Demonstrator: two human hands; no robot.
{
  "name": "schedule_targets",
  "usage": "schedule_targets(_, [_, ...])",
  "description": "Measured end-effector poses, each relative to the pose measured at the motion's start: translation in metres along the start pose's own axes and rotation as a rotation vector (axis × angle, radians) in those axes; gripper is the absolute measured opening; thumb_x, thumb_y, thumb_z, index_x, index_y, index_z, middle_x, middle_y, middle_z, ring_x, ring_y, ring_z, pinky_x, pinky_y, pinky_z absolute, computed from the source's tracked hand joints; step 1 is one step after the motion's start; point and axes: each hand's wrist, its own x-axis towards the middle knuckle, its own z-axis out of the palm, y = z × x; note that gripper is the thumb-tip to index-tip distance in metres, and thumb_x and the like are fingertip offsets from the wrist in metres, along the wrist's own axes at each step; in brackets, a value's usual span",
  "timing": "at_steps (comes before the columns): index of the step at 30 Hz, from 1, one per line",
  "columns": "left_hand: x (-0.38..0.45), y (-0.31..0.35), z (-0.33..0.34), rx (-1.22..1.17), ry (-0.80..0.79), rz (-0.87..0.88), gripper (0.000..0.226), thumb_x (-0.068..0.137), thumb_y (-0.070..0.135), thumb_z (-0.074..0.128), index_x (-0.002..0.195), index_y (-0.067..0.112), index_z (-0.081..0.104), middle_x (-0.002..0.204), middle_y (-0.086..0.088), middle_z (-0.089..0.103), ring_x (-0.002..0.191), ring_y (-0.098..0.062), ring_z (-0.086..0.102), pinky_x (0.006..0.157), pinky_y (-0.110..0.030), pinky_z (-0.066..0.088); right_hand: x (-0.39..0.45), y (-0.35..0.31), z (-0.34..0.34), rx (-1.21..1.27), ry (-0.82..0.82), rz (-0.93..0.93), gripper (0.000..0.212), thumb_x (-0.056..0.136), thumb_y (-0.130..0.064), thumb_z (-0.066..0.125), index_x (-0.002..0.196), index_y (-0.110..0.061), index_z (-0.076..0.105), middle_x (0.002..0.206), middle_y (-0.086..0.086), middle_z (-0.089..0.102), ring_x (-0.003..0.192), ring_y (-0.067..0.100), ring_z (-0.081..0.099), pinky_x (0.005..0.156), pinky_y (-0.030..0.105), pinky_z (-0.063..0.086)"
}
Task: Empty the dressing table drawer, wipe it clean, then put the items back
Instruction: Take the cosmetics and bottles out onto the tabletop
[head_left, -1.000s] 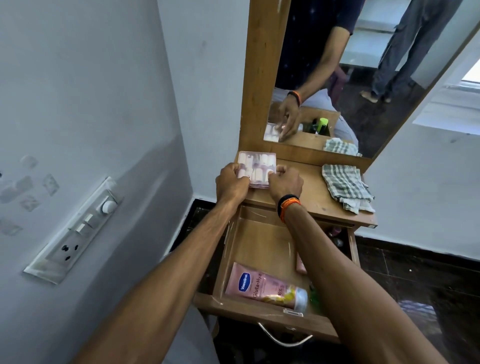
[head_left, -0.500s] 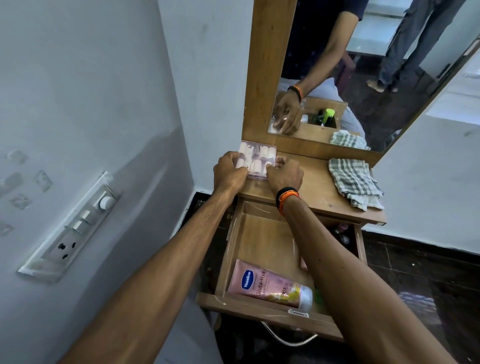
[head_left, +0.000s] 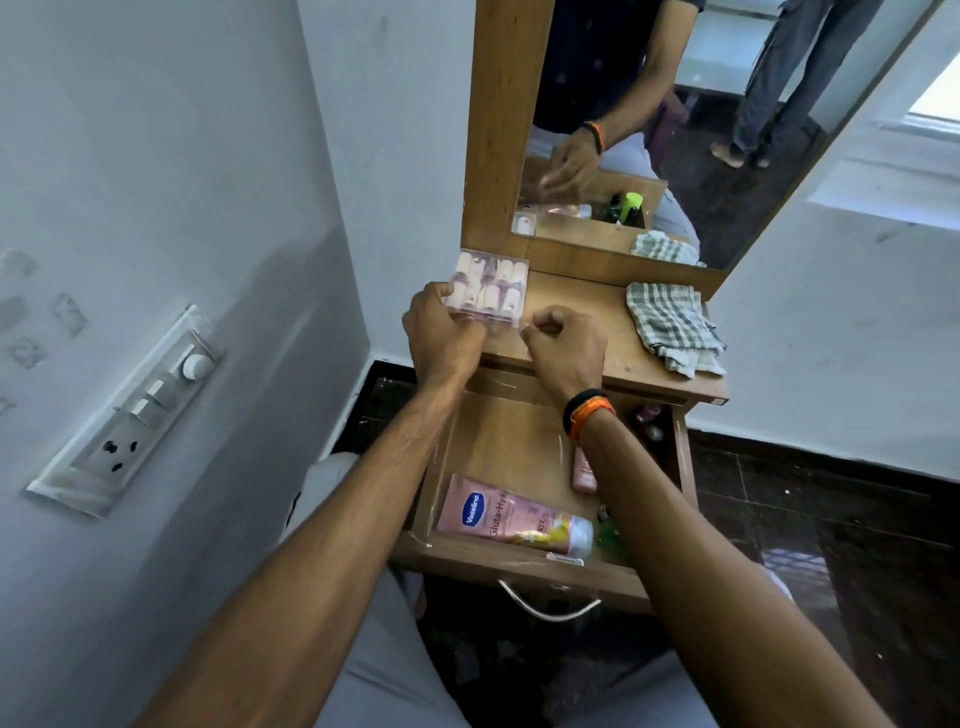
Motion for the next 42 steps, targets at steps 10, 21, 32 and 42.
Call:
schedule_targets(10, [-0.100, -0.014, -0.015, -0.140, -0.217, -0.286, 0.025, 0.084, -0.004, 0.060, 0.099, 0.016, 0.061, 0.102, -0.002, 0.066, 0.087, -0.010, 0.059, 0.067, -0.018, 0.044, -0.069, 0.055, -0.027, -0.588, -0.611, 0.010, 0.012, 0.083, -0.026, 0.076, 0.089, -0.021, 0.067, 0.091, -0.006, 0.067, 0.094, 0.016, 0.063, 0.097, 0.037, 0.044])
schedule_targets(21, [-0.133, -0.035, -0.028, -0.216, -0.306, -0.495, 0.020, 0.090, -0.002, 0.056, 0.091, 0.017, 0.063, 0.102, -0.004, 0.065, 0.102, -0.023, 0.063, 0.087, -0.040, 0.059, -0.090, 0.068, -0.022, -0.834, -0.894, 0.002, 0.042, 0.081, -0.032, 0.078, 0.117, -0.016, 0.065, 0.115, 0.004, 0.064, 0.100, 0.020, 0.058, 0.086, 0.033, 0.053])
schedule_targets(32, [-0.137, -0.034, -0.042, -0.213, -0.165, -0.325, 0.022, 0.091, 0.004, 0.063, 0.104, 0.021, 0.066, 0.105, 0.003, 0.068, 0.095, -0.011, 0.065, 0.080, -0.029, 0.059, -0.090, 0.074, -0.036, -0.618, -0.818, 0.038, 0.011, 0.075, -0.017, 0.070, 0.085, -0.016, 0.065, 0.087, 0.001, 0.064, 0.088, 0.021, 0.060, 0.072, 0.033, 0.054])
schedule_targets(42, [-0.124, -0.031, -0.039, -0.232, -0.287, -0.202, 0.020, 0.090, 0.016, 0.073, 0.110, 0.021, 0.073, 0.100, 0.005, 0.074, 0.099, -0.013, 0.069, 0.091, -0.037, 0.058, -0.072, 0.041, -0.050, 0.182, -0.400, 0.116, 0.022, 0.082, -0.017, 0.077, 0.102, -0.014, 0.068, 0.099, 0.001, 0.074, 0.092, 0.017, 0.072, 0.087, 0.041, 0.059])
